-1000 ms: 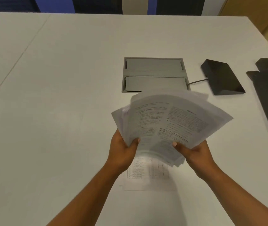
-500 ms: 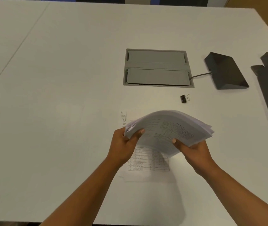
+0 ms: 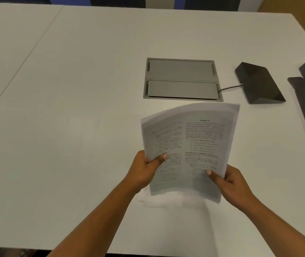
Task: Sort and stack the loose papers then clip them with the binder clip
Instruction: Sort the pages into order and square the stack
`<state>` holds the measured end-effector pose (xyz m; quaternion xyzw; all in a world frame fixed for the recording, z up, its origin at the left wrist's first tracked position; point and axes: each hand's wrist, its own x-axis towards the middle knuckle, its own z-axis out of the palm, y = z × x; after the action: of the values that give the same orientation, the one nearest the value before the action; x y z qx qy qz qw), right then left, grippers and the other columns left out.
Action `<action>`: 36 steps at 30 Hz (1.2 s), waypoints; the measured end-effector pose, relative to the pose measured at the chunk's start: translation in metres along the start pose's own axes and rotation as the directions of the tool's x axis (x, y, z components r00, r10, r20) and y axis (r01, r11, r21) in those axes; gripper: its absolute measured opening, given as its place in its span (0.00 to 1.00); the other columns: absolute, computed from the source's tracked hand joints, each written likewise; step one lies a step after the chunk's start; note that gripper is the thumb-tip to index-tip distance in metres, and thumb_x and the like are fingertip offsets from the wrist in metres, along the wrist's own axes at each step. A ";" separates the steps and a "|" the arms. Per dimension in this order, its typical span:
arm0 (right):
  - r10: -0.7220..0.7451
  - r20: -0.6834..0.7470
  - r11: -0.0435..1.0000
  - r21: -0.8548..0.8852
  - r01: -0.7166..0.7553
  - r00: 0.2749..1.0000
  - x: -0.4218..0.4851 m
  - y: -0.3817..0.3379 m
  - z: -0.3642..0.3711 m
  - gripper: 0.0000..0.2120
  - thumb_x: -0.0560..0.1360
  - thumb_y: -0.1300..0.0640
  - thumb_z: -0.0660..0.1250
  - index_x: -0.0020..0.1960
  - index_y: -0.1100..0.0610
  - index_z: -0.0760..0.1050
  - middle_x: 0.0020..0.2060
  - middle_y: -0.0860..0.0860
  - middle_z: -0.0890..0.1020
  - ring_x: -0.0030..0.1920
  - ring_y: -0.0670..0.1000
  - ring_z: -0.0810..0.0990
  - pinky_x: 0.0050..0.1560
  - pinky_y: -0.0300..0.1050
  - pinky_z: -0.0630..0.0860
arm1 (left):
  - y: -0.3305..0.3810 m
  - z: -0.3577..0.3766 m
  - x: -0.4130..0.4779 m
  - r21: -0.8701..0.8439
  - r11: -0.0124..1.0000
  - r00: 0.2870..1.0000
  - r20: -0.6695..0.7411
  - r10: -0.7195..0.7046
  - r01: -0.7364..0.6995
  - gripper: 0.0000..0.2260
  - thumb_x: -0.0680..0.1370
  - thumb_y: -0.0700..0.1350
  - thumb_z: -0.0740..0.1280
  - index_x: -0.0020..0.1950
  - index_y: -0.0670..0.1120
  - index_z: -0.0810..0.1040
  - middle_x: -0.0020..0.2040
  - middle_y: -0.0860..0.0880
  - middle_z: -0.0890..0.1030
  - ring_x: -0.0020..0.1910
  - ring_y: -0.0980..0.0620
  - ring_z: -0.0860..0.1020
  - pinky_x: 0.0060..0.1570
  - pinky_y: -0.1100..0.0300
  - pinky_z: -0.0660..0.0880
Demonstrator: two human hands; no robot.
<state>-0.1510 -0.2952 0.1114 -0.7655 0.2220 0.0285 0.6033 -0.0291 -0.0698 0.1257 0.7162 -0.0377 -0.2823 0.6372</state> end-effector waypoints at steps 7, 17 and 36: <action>0.153 -0.087 0.982 0.123 -0.142 0.984 -0.025 0.019 -0.023 0.08 0.76 0.60 0.68 0.54 0.57 0.82 0.45 0.50 0.88 0.46 0.54 0.87 0.43 0.43 0.83 | -0.016 0.005 -0.003 -0.032 0.989 0.982 -0.122 -0.145 0.142 0.17 0.80 0.58 0.62 0.55 0.47 0.82 0.53 0.50 0.86 0.51 0.51 0.85 0.54 0.52 0.81; 0.229 -0.222 0.951 0.261 -0.168 0.948 -0.046 0.047 -0.041 0.27 0.62 0.46 0.78 0.58 0.56 0.80 0.50 0.52 0.87 0.50 0.55 0.86 0.51 0.49 0.81 | -0.102 0.030 0.001 0.770 0.466 0.900 -0.377 -0.220 0.437 0.30 0.73 0.64 0.68 0.63 0.44 0.70 0.63 0.45 0.71 0.61 0.47 0.73 0.56 0.54 0.75; 0.244 -0.295 0.941 0.304 -0.152 0.924 -0.049 0.047 -0.052 0.07 0.75 0.61 0.69 0.51 0.53 0.80 0.43 0.47 0.88 0.48 0.54 0.84 0.40 0.40 0.81 | -0.109 0.029 0.016 0.341 0.819 0.859 -0.405 -0.315 0.461 0.09 0.79 0.45 0.67 0.50 0.43 0.84 0.47 0.46 0.86 0.43 0.48 0.83 0.41 0.59 0.79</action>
<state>-0.2239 -0.3373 0.0981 -0.6415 0.3979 -0.0689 0.6522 -0.0622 -0.0821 0.0178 0.8665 0.1577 -0.2685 0.3900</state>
